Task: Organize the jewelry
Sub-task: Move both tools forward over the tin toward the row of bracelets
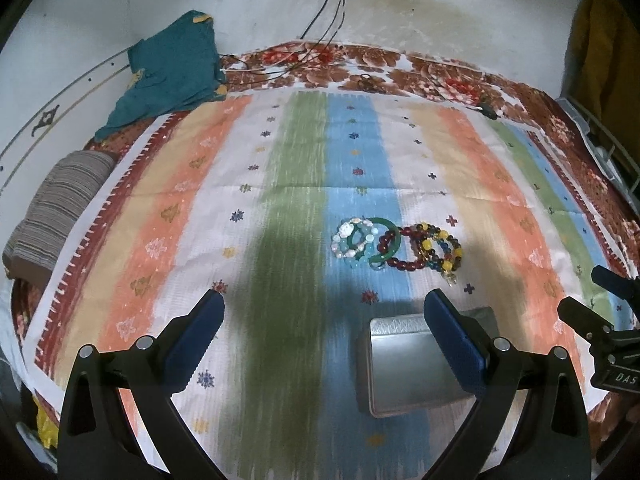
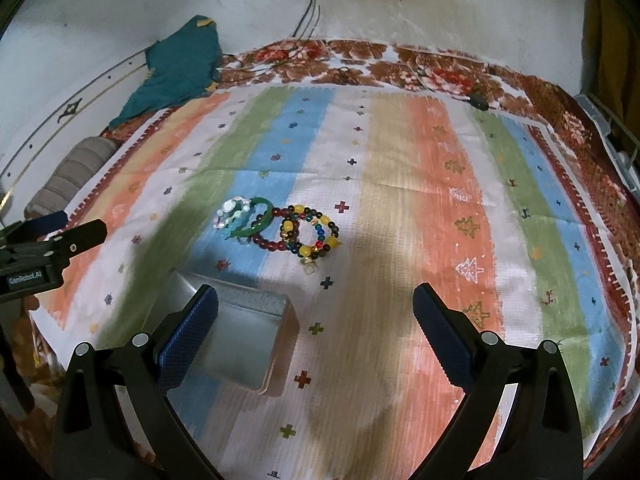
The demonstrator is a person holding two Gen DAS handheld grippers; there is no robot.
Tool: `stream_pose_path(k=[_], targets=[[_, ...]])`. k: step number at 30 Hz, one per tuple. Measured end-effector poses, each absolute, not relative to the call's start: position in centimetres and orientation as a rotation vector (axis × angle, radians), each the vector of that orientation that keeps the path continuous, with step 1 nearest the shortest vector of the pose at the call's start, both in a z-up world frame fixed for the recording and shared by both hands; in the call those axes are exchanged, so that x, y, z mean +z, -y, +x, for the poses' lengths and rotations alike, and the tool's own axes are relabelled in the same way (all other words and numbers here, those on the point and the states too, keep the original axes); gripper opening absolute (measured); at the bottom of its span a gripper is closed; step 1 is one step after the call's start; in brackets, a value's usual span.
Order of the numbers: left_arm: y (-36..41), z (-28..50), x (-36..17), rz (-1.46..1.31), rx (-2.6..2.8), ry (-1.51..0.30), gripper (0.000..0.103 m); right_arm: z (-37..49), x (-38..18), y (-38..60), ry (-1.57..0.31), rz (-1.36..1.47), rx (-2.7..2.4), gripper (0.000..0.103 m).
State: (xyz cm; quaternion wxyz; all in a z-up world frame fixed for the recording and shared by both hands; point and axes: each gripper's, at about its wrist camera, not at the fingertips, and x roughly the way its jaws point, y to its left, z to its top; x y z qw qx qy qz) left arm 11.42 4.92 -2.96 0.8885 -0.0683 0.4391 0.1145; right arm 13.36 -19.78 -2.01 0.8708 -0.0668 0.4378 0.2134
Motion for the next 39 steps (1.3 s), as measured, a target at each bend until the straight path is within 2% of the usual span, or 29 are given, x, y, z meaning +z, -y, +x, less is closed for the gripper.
stream_pose_path(k=[25,39], targets=[[-6.1,17.0,-6.4,-0.136,0.257,-0.992,0.097,19.0,-4.9,18.4,-1.001,-0.144,0.413,0.099],[-7.1,21.2,-10.2,-0.162,0.213,-1.058,0.097,22.2,-7.4,17.8,-1.064,-0.120,0.416,0.099]])
